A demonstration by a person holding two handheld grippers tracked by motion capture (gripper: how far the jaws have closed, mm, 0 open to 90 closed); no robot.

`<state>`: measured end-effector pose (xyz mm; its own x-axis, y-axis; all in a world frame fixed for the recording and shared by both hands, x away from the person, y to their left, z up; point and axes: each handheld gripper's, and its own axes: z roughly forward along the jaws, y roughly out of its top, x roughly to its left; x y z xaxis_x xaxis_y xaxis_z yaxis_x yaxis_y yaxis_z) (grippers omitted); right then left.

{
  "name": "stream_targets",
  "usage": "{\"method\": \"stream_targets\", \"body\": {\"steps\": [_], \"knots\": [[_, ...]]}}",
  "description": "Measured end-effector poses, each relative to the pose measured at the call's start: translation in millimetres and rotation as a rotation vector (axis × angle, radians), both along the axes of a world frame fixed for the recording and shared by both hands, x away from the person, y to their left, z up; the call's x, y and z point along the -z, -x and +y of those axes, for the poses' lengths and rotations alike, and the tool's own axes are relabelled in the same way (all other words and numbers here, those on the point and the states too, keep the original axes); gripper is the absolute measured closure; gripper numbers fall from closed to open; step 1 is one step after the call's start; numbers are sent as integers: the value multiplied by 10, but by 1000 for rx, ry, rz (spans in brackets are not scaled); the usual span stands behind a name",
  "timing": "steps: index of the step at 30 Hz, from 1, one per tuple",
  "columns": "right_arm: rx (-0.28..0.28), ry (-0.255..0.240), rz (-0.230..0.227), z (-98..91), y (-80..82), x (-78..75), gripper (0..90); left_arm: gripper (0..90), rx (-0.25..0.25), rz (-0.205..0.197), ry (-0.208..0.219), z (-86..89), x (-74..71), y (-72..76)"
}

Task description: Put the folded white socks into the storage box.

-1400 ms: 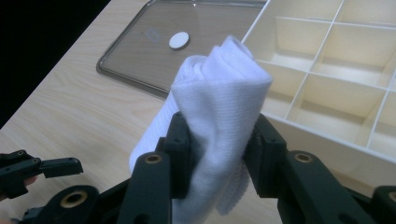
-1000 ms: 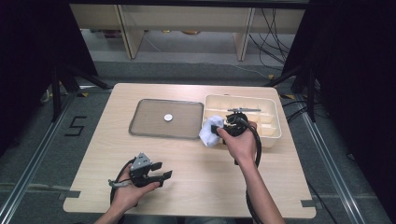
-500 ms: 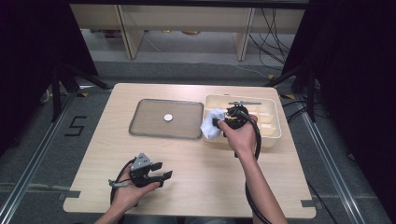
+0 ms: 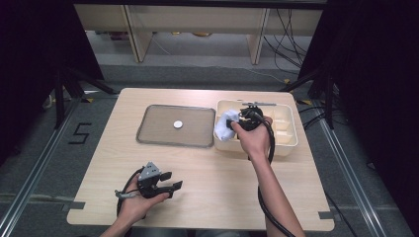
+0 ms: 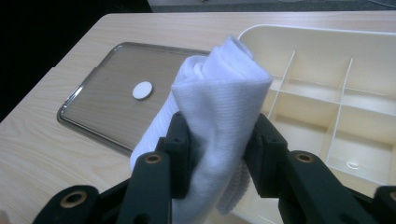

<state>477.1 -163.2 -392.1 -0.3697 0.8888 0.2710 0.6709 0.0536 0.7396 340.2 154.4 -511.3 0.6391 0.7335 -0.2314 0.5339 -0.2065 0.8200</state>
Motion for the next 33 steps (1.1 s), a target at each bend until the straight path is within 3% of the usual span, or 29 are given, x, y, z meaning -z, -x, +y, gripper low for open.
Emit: {"method": "stream_targets", "body": {"steps": [1,2,5,7,11,13,14,15,17,19,20,22,26,32,33], "knots": [[5,-1,16,10,-2,-2,655,412,0,0,0,0,0,1],[-4,12,-6,3,-27,13,655,412,0,-1,0,0,1,1],[18,3,31,37,-39,17,654,412,3,-9,-6,6,-2,0],[-1,26,-6,28,-79,55,653,412,4,-9,-7,10,-4,-1],[4,35,-8,45,-116,90,653,412,-3,-5,-16,10,-6,2],[7,41,0,62,-132,102,652,412,2,-7,-7,8,1,0],[17,37,26,79,-136,100,651,412,1,-7,-6,6,3,0],[11,58,-2,80,-157,124,651,412,-3,-9,-8,5,3,2],[22,53,31,101,-161,123,651,412,-2,-5,-12,10,0,1],[18,71,11,98,-184,152,651,412,-2,-4,-11,11,3,1],[44,46,35,124,-177,149,652,412,1,-7,-13,12,4,0],[24,67,0,96,-216,179,652,412,1,-8,-7,8,10,1],[44,75,26,96,-227,198,652,412,2,-8,-5,6,12,1],[58,104,15,122,-247,233,652,412,8,-5,-11,10,19,-3],[67,95,31,133,-247,227,652,412,6,-9,-12,7,21,-2]]}}
